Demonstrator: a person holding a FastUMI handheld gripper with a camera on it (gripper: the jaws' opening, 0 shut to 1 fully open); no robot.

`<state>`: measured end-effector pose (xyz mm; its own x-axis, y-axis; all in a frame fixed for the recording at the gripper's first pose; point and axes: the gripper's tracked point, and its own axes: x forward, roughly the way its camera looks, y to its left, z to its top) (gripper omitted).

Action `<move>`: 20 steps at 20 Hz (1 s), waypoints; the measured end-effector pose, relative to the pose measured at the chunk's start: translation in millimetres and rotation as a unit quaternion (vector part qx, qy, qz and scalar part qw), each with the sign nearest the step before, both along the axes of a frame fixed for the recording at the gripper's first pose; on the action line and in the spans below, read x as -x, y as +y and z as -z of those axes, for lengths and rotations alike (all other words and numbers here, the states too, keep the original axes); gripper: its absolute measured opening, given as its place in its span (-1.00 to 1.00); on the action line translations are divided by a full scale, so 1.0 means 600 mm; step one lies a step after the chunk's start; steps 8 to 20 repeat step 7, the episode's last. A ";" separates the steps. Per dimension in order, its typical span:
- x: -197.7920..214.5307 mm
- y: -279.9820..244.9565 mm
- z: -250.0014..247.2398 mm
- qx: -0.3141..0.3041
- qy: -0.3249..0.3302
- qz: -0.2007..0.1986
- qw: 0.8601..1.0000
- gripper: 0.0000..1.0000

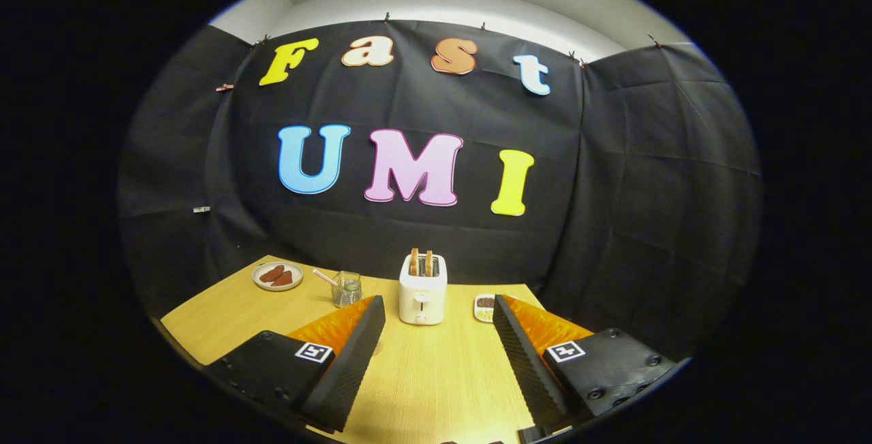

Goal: Take the bottle from table, then pour the juice into the cup, finally place the bottle on the coaster

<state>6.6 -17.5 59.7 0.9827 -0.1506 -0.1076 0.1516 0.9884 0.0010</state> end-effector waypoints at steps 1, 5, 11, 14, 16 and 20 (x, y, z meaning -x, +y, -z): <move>0.013 0.000 0.008 -0.005 0.005 0.004 1.000 0.95; 0.039 -0.002 0.020 -0.020 0.014 0.012 1.000 0.95; 0.038 -0.002 0.019 -0.026 0.011 0.009 1.000 0.96; 0.038 -0.002 0.019 -0.026 0.011 0.009 1.000 0.96; 0.038 -0.002 0.019 -0.026 0.011 0.009 1.000 0.96; 0.038 -0.002 0.019 -0.026 0.011 0.009 1.000 0.96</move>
